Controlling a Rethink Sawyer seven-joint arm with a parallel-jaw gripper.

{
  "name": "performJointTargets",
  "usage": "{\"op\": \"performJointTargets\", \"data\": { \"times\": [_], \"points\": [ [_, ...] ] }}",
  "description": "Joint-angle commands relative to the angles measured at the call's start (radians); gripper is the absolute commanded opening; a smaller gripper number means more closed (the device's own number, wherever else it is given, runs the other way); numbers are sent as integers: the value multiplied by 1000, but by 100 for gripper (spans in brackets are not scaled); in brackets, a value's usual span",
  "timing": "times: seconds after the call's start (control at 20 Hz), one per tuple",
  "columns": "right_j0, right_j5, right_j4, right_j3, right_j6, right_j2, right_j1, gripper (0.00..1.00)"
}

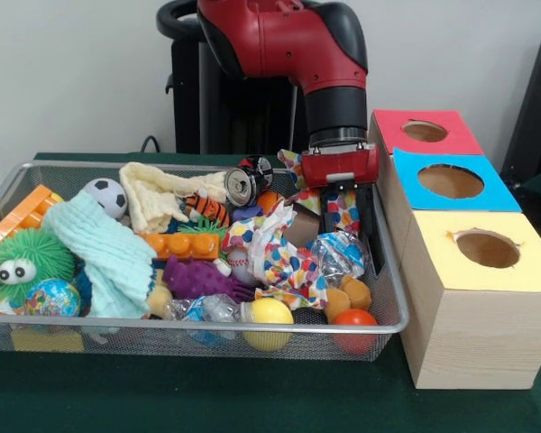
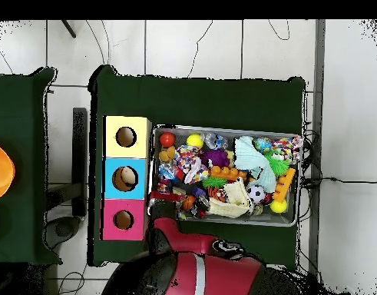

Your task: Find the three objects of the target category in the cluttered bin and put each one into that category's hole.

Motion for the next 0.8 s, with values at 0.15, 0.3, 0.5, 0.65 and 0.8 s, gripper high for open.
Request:
{"op": "performJointTargets", "data": {
  "times": [0.15, 0.3, 0.5, 0.65, 0.8],
  "points": [
    [0, 123, 110, 6, 225, 50, -121, 100],
    [-9, 170, 114, 16, 221, 53, -137, 100],
    [-16, 197, 109, 21, 217, 44, -142, 100],
    [-29, 195, 95, 21, 234, 46, -118, 100],
    [-27, 154, 64, 2, 234, 37, -54, 100]
  ]
}}
